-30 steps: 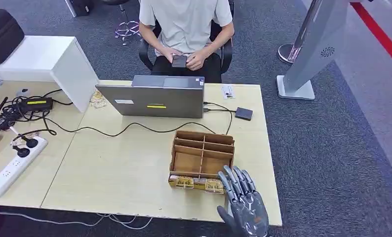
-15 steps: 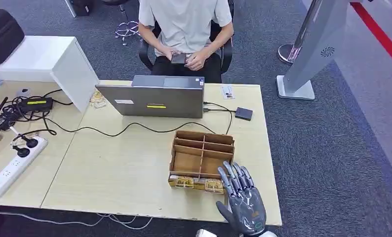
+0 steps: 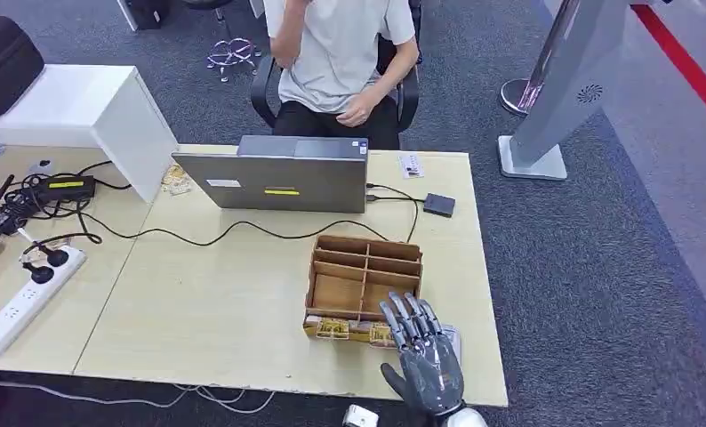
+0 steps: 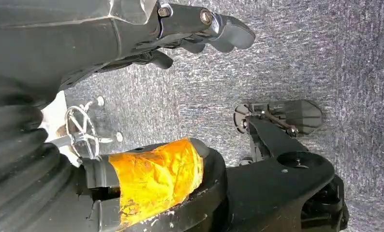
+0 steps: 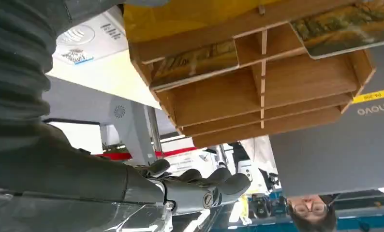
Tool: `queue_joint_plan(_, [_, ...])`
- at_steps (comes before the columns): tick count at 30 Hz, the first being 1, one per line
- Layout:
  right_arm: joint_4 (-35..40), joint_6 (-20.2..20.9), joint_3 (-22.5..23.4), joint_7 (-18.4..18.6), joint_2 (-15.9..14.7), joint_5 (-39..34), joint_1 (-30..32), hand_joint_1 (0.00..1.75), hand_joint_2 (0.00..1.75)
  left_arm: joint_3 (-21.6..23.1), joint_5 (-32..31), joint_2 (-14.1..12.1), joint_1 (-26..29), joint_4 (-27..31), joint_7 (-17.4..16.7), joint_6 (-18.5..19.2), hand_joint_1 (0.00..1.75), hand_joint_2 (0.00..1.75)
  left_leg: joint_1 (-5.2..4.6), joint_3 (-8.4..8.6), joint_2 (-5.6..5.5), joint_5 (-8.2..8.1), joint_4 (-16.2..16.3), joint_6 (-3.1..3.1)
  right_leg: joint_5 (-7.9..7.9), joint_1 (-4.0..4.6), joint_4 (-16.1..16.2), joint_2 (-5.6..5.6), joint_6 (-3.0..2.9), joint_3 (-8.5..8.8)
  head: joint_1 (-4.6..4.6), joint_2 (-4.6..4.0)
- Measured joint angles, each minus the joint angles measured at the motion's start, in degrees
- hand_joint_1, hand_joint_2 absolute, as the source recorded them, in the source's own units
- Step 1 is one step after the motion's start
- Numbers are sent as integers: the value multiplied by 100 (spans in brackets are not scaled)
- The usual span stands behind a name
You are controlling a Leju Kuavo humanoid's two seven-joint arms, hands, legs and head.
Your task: Pass the card to the sensor for recognition and then transmit it.
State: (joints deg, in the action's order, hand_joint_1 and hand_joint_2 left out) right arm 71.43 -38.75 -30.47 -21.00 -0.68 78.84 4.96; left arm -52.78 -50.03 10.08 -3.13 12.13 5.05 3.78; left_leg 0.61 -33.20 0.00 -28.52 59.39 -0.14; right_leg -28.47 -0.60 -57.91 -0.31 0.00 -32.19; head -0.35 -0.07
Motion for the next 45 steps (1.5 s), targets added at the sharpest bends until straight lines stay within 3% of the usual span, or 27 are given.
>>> queue_joint_plan(22, [-586, -2, -74, -52, 190, -92, -260, 0, 175, 2, -76, 0, -7, 0, 0, 7, 0, 175, 0, 0, 0, 0, 0, 0, 0, 0, 0, 0, 0, 0, 0, 0])
queue_joint_plan(23, [-586, -2, -74, -61, 192, -98, -261, 14, 175, 0, -85, 0, -7, 0, 0, 7, 0, 175, 0, 0, 0, 0, 0, 0, 0, 0, 0, 0, 0, 0, 0, 0])
queue_joint_plan(24, [-586, -4, -74, -68, 199, -116, -261, 175, 175, 2, -94, 0, -7, 0, 0, 4, 0, 175, 0, 0, 0, 0, 0, 0, 0, 0, 0, 1, 0, 0, 0, 0])
queue_joint_plan(31, [-597, -4, -72, -278, 219, -376, -262, 175, 175, 0, -133, 0, -7, 0, 0, -4, 0, 175, 0, 0, 0, 0, 0, 0, 0, 0, 0, 1, 0, 0, 0, 0])
queue_joint_plan(45, [-597, -77, -48, -289, 219, -393, -252, 175, 175, 2, -142, 0, -7, 0, 0, 7, 0, 175, 0, 1, 0, 0, 0, 0, 0, 0, 0, 1, 0, 0, 0, 0])
